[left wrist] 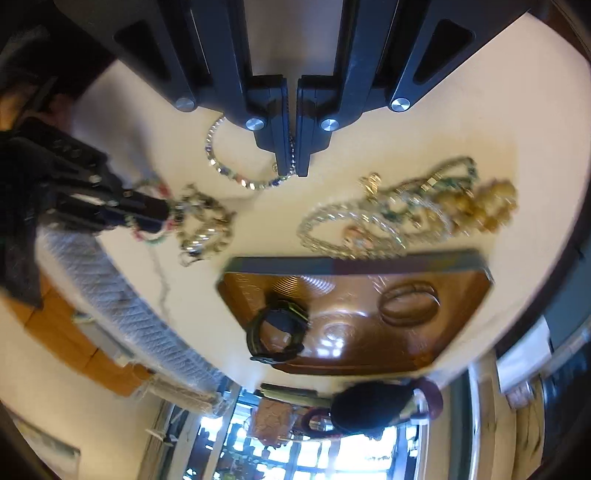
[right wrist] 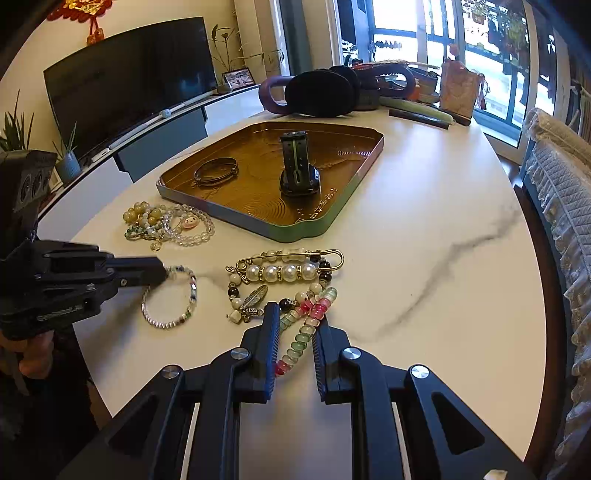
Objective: Organize jewelry
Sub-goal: 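Lift the silver bracelet with the left tool while the right lifts the beaded bracelet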
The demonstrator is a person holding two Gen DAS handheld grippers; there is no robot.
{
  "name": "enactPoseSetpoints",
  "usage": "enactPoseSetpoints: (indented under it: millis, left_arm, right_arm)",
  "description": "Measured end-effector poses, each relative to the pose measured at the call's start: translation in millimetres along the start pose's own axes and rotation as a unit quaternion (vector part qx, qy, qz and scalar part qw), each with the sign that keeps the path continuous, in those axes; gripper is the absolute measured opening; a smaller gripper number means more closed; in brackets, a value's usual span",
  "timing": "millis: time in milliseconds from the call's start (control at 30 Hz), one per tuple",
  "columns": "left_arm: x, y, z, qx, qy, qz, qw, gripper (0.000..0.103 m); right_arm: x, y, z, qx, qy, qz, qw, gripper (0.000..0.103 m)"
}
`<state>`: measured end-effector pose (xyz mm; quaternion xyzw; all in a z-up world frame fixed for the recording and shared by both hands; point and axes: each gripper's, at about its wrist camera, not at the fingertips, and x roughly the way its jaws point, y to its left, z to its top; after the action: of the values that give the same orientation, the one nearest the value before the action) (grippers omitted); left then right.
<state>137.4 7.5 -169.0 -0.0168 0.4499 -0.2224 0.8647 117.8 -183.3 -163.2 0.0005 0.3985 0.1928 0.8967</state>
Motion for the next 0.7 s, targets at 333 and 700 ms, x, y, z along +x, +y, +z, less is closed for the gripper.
enactPoseSetpoints:
  millis: [333, 700]
  left_arm:
    - [-29, 0, 6, -0.020, -0.040, -0.017, 0.9988, 0.002]
    - [-39, -21, 8, 0.027, -0.067, 0.006, 0.9974, 0.003]
  right_arm:
    - [-11, -2, 2, 0.013, -0.025, 0.015, 0.999, 0.008]
    - [-22, 8, 4, -0.009, -0.051, 0.013, 0.999, 0.007]
